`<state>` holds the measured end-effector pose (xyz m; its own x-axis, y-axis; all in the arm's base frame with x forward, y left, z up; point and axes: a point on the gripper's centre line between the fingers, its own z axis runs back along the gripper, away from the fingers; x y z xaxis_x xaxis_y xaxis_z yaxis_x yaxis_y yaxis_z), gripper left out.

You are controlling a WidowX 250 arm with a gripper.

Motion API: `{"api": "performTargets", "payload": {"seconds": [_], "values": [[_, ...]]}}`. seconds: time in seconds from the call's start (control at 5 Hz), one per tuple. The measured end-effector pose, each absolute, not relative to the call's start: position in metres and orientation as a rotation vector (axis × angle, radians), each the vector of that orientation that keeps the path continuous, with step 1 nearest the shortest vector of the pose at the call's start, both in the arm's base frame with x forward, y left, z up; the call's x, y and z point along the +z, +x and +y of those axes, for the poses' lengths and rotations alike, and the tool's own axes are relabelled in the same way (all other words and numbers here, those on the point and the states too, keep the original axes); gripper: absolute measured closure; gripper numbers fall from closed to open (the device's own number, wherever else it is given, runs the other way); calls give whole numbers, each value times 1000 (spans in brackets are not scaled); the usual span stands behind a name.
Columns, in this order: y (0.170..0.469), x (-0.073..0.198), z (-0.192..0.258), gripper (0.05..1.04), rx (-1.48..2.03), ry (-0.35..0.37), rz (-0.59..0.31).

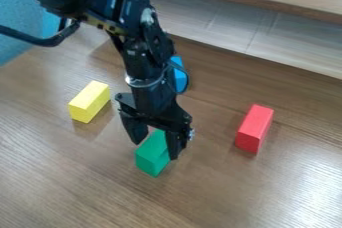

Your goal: Put the green block on top of the yellow block

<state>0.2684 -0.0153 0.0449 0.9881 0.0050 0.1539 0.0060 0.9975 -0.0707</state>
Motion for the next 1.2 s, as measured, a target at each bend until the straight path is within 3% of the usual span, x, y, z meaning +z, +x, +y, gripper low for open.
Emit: {"api": "performTargets", "payload": {"seconds": [0.2,0.4,0.6,1.2], "values": [[263,34,-11,425,49,-49,-140],[263,33,-10,497,70,-43,-140],[260,34,-5,497,90,-49,-119],[266,69,62,498,262,-57,-179]]}}
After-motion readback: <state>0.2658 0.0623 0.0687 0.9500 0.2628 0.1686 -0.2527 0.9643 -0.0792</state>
